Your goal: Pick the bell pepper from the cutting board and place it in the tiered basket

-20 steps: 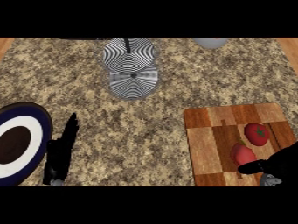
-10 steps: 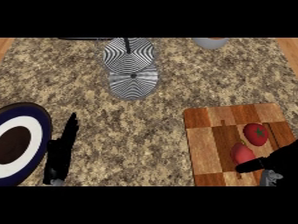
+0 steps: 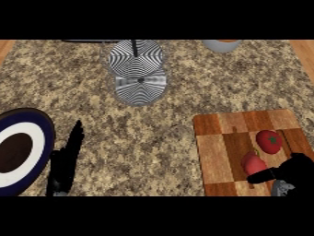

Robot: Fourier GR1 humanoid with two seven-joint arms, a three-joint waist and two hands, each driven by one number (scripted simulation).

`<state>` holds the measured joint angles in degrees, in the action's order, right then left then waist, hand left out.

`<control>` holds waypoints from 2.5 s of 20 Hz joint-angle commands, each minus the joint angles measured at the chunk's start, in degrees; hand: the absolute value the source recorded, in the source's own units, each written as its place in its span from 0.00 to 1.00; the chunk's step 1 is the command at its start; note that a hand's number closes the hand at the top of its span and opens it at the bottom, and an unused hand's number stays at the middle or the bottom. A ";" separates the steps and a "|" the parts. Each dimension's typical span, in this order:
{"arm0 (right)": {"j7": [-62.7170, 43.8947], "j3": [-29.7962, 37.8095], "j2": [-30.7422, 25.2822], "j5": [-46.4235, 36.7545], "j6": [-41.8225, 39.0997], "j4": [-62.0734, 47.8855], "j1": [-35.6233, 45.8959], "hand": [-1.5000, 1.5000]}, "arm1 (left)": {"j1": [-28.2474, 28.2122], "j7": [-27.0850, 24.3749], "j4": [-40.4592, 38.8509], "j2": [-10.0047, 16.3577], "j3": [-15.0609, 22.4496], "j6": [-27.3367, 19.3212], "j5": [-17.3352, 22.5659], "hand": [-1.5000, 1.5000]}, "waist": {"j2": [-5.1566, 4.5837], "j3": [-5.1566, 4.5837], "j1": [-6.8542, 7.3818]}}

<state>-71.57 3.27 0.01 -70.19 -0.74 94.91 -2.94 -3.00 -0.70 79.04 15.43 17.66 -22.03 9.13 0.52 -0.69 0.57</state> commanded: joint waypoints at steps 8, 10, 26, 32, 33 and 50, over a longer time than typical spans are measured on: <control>-13.65 -6.53 -0.01 -7.01 2.56 -8.57 3.28 1.00 | 2.16 1.11 -1.07 -0.89 -1.53 0.13 -0.04 0.50 | -0.70 0.67 0.01; -13.65 -6.43 -0.01 -9.67 0.77 -7.16 3.71 1.00 | 2.27 1.20 -1.39 -0.09 -1.80 1.73 0.48 0.50 | -0.67 0.63 -0.25; 49.22 -11.47 -4.62 20.43 -18.73 -3.81 24.38 1.00 | 0.54 -0.22 -2.14 -0.12 -2.76 2.36 0.51 0.50 | -0.44 0.69 -0.37; 43.47 -2.62 -4.22 27.97 -22.42 9.59 32.21 1.00 | 1.40 1.18 -0.89 -2.28 -1.89 -0.80 -1.52 0.50 | -0.14 0.69 -1.34; 43.45 -0.73 -6.72 29.45 -25.18 11.29 35.77 1.00 | -1.11 -1.49 -1.53 -1.97 -1.67 0.41 -1.33 0.50 | -0.11 0.65 -1.07; 32.30 1.99 -5.81 27.20 -21.51 -10.11 66.95 1.00 | 0.45 0.14 -1.79 -3.96 -3.54 2.39 -3.56 0.50 | -0.64 0.65 0.40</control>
<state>-38.32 3.82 -6.18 -42.07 -24.90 93.48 56.54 -2.53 -1.54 76.86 13.50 13.03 -18.16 6.90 0.01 0.01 0.63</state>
